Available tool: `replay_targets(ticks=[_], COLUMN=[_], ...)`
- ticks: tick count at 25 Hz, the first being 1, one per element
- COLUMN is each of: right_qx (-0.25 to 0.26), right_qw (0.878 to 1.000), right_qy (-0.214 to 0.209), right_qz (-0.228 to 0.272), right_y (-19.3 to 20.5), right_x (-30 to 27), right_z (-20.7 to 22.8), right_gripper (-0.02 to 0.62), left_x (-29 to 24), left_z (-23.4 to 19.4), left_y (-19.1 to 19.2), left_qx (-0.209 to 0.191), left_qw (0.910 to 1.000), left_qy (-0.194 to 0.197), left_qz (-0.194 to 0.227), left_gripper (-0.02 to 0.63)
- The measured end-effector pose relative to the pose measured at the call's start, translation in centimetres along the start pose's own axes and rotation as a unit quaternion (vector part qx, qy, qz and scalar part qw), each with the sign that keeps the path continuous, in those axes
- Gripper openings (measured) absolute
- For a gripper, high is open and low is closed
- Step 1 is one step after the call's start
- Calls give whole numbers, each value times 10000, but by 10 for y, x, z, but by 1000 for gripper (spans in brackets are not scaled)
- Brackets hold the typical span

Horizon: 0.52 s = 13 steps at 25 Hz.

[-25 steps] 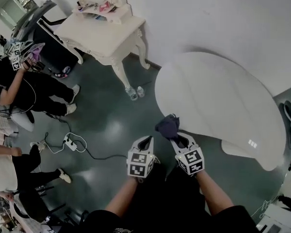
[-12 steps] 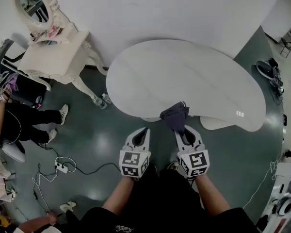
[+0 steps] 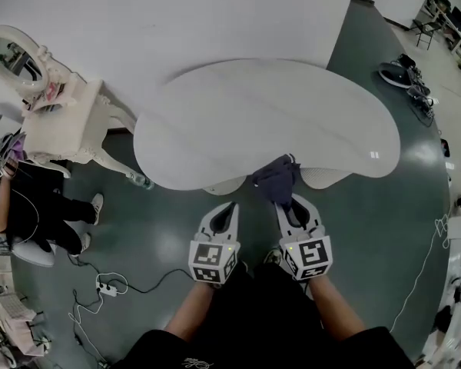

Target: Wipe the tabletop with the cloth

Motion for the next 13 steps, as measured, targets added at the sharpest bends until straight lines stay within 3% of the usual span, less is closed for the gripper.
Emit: replay_targets(ticks=[13], right_qx=[-36], right_qw=[9999], right_qy=[149], right_qz=[-1], right_y=[1], right_x=[2], right_z=[22], right_gripper=[57], left_x=[-19], left_z=[13], left_y=[-3], left_qx=[-90], left_qw=[9998], left_qy=[147], left_qz=[-128], left_gripper=[6])
Point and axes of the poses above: the fingertips, and each gripper's own axes: x backward along the fingers, z to its right, y out of its underside, the point moved 4 cm from there along x, backward along the fingers, and after that the axes turned 14 degrees about y, right-handed, at the moved point
